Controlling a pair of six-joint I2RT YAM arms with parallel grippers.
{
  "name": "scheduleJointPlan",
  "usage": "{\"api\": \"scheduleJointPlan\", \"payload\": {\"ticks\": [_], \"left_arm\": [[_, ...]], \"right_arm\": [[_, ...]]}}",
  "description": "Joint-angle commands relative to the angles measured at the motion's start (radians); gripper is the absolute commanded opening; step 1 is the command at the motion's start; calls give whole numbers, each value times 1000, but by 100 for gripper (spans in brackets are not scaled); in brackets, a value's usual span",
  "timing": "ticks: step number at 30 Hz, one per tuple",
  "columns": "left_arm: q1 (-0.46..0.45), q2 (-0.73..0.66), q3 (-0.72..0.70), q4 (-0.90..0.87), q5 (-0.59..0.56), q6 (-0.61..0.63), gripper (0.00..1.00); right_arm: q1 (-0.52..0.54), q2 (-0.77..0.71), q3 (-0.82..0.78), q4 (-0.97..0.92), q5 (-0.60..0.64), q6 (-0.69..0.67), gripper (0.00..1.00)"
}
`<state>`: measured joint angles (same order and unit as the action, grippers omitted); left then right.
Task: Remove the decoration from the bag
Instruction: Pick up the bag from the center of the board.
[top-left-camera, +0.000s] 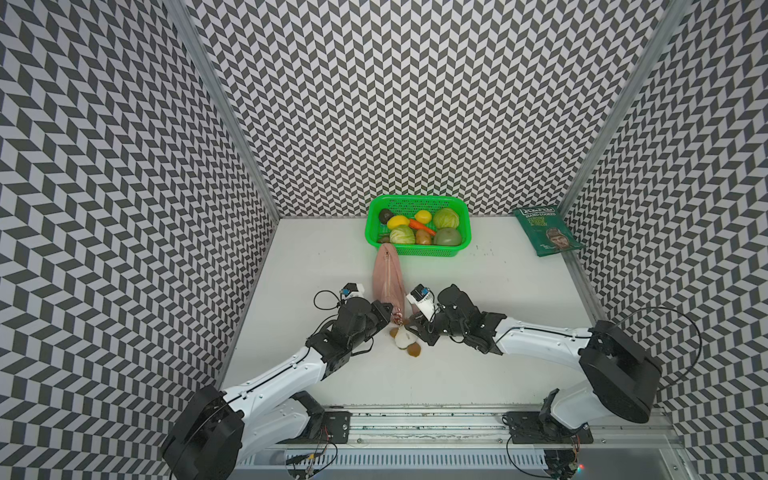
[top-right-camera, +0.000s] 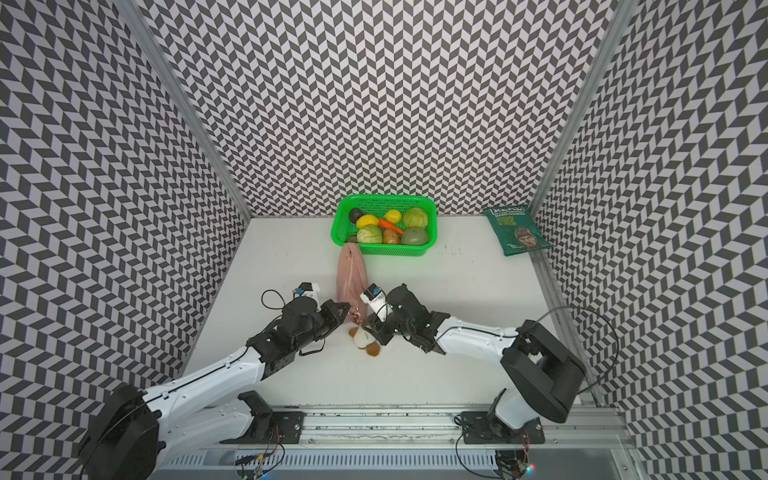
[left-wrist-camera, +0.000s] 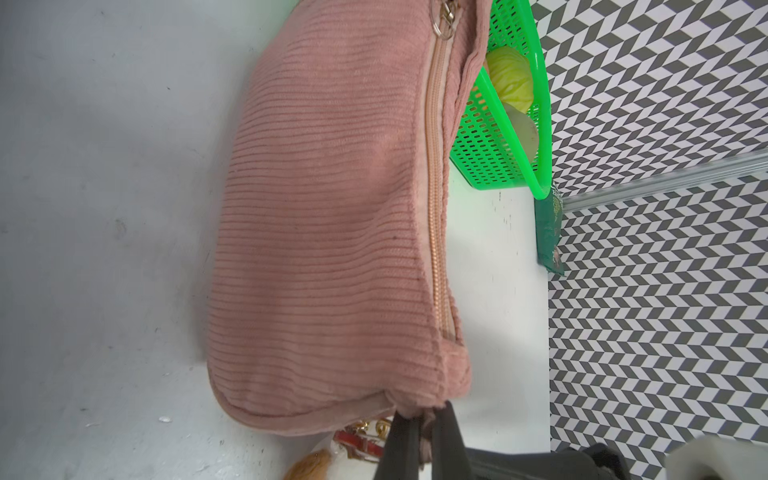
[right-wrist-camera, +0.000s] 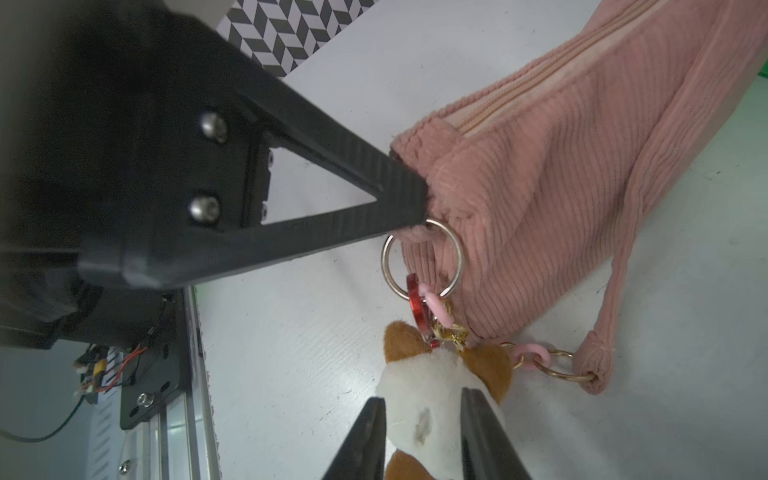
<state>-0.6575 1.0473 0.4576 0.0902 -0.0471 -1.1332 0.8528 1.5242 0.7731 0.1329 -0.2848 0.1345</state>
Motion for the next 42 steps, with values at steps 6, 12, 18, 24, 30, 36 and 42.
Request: {"api": "scheduleJointPlan", "payload": {"ticks": [6,12,18,24,30,36,42], "left_arm": [[7,-106,-12,-86,-29,6,0],[6,-216,-45,-139,-32,-33,0],[2,-294,-97,-146,-33,-80,0],[-18,-284,-123,-90,-38,-103,0],[-32,-232,-120,-27,-53,-107,0],[-33,-180,-102,11,-69,-88,0],[-32,-177,-87,22,-78,-80,0]], "right_arm": [[-117,26,91,109,-11,159,44],[-142,199,279,59,-105,188,48],[-131,402,448,39,-203,235,49],[-86,547,666,7,-293,244,49],[-89,588,757,8,-334,258,49],[-157,443,574,92,-319,290,51],[-233,213,324,210,-349,344,57]]}}
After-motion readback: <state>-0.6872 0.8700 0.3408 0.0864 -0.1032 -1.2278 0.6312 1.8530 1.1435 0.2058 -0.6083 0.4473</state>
